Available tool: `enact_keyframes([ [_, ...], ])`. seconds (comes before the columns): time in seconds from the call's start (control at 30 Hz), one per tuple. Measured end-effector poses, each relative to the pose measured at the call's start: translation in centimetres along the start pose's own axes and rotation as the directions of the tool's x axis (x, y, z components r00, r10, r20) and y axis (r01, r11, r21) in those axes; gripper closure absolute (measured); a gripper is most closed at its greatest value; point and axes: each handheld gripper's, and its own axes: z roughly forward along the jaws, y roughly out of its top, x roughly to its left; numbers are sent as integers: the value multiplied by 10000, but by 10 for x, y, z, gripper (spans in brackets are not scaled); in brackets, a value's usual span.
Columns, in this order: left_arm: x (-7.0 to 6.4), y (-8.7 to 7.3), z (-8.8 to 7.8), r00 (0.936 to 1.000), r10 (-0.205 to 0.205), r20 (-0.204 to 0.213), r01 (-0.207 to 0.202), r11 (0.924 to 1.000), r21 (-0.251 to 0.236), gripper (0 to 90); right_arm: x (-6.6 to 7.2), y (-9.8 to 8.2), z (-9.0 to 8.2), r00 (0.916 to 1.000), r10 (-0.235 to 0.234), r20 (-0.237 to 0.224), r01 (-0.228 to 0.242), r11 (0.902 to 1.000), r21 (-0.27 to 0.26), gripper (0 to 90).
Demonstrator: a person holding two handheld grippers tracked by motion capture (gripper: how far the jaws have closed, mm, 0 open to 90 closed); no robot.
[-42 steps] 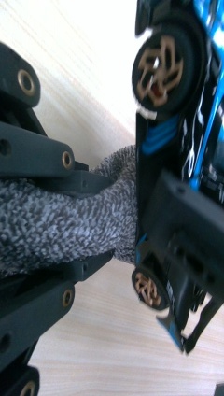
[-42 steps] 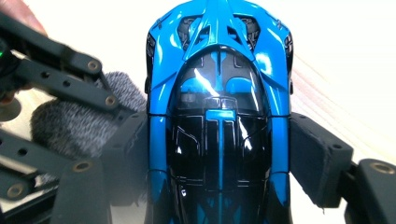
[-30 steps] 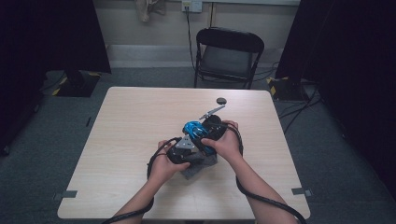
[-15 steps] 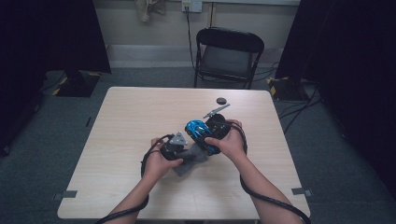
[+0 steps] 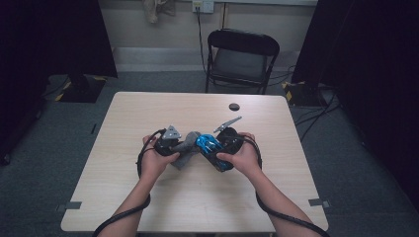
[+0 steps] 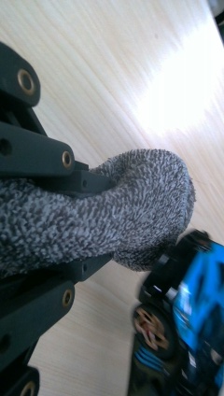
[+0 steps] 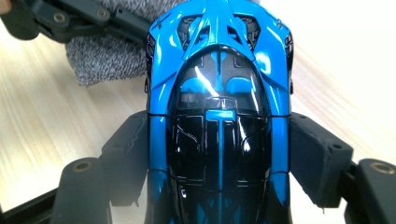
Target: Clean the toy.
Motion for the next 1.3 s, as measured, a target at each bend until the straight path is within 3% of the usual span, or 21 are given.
enact_keyframes([
  [0.07,-3,2,0,10000,25,81,-23,9997,-252,691,1,0,2,10000,-29,4,29,10000,55,285],
  [0.27,-5,4,2,9999,15,151,-9,9993,-370,690,1,1,2,10000,-12,21,12,10000,50,284],
  [0.4,-7,4,5,9997,198,140,-194,9994,-288,690,1,1,2,10000,-15,37,14,10000,90,285],
  [0.8,-18,3,17,9973,218,707,-185,9987,-473,690,2,3,2,10000,13,81,-13,10000,7,285],
  [1.3,-36,1,27,9915,506,1200,-467,9983,-351,691,-1,9,6,9998,143,127,-144,9999,50,285],
])
